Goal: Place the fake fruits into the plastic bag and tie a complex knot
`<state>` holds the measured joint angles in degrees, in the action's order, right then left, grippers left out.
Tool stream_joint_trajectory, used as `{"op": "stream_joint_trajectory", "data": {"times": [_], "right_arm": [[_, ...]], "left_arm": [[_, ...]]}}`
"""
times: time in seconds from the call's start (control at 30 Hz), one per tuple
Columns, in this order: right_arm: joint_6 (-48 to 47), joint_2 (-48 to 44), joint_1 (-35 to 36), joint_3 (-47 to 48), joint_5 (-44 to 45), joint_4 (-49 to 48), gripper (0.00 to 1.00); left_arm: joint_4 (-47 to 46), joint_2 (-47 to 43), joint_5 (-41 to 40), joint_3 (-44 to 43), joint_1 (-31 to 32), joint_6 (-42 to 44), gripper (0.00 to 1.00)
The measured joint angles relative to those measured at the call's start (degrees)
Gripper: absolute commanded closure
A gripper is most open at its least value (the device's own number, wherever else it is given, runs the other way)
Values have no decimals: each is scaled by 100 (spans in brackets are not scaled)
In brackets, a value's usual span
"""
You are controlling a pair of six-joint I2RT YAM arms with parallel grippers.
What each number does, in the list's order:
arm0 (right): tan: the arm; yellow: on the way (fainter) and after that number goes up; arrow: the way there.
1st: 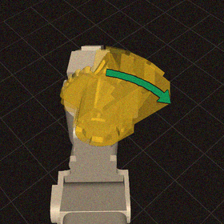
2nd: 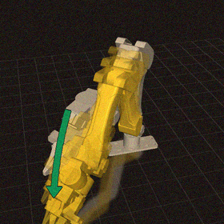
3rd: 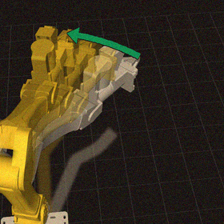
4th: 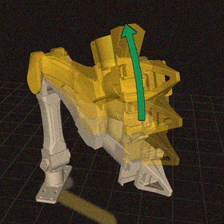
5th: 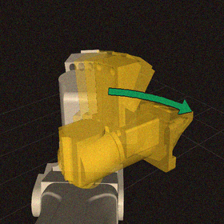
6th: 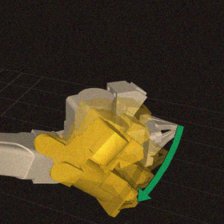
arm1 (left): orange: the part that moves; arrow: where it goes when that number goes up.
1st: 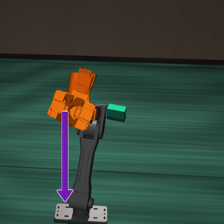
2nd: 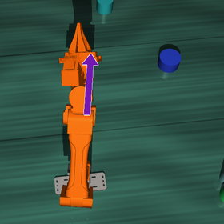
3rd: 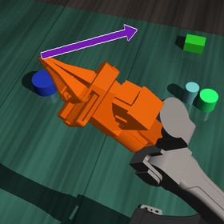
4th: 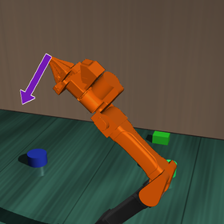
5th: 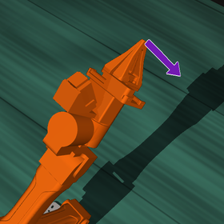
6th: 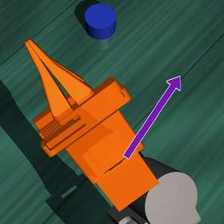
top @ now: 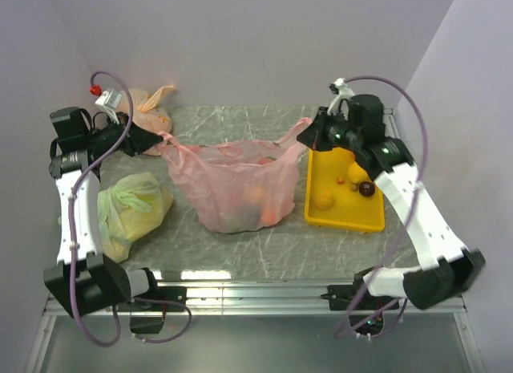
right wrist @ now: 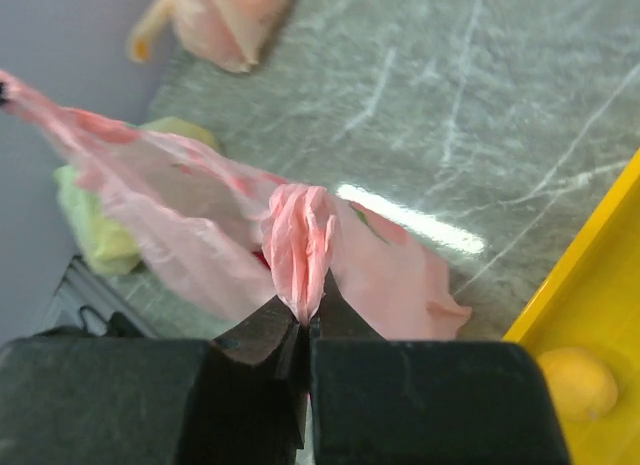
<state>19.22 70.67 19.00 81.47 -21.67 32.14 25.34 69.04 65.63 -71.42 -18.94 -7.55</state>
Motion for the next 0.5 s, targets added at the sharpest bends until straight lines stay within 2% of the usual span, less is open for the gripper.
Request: {"op": "stream_joint_trajectory", "data": {"times": [0.1, 0.13, 0.2, 0.23, 0.3, 0.33, 0.4, 0.43, 0.5], "right_arm": [[42, 647, 0, 17, 83, -140, 100], [52, 758, 0, 13, 98, -153, 100], [68, 811, 0, 4, 109, -216, 100], [68, 793, 0, 4, 107, -275, 100], [68, 741, 0, 9, 81, -391, 100], [68, 721, 0, 9, 66, -433, 100], [66, 693, 0, 9, 20, -520, 100], [63, 688, 0, 9, -15, -553, 100], [44, 673, 0, 9, -48, -570, 100]], "left_arm": [[581, 601, -472, -450, 0, 743, 74], [734, 728, -597, -568, -4, 944, 54], [1054, 848, -728, -796, -13, 1379, 37], [1196, 857, -750, -920, -13, 1576, 20], [1475, 857, -741, -1294, 76, 1998, 15], [1532, 846, -748, -1491, 166, 2155, 9], [1596, 844, -800, -1853, 485, 2387, 7], [1593, 841, -828, -1993, 680, 2468, 2], [1617, 885, -1038, -2319, 1241, 2621, 1]]}}
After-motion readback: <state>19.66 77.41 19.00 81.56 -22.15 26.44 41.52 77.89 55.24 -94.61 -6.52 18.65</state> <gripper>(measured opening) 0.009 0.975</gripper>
